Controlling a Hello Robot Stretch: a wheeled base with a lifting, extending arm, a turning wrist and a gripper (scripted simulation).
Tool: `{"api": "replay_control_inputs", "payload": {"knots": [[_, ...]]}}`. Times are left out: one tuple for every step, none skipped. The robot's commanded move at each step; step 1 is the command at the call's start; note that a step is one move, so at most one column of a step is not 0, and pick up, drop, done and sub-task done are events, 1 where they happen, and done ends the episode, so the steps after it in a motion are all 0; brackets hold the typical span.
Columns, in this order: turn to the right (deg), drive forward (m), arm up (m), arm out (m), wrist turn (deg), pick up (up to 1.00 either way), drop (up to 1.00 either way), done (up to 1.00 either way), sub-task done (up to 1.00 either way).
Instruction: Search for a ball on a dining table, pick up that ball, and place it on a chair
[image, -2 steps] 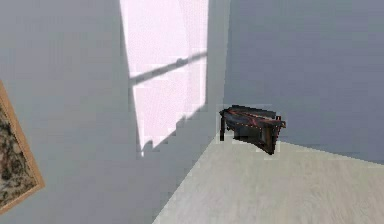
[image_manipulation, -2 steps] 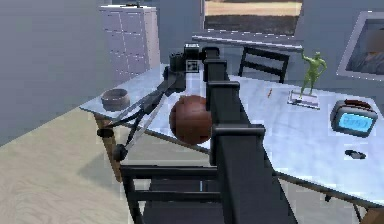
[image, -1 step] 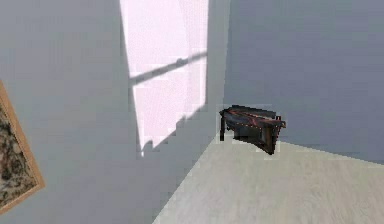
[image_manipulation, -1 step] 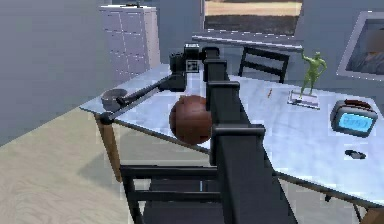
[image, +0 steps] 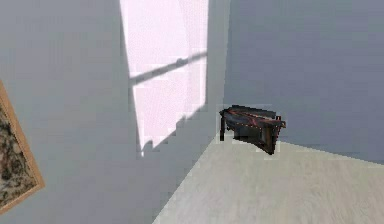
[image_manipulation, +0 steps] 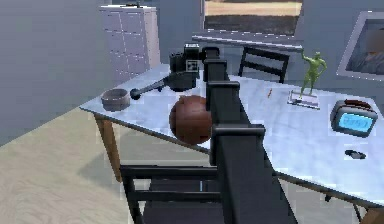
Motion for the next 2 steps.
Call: {"api": "replay_control_inputs", "payload": {"knots": [[0.0,0.00,0.00,0.00,45.0,0.00,0.00,0.00,0.00],[0.0,0.00,0.00,0.00,3.0,0.00,0.00,0.00,0.00]]}}
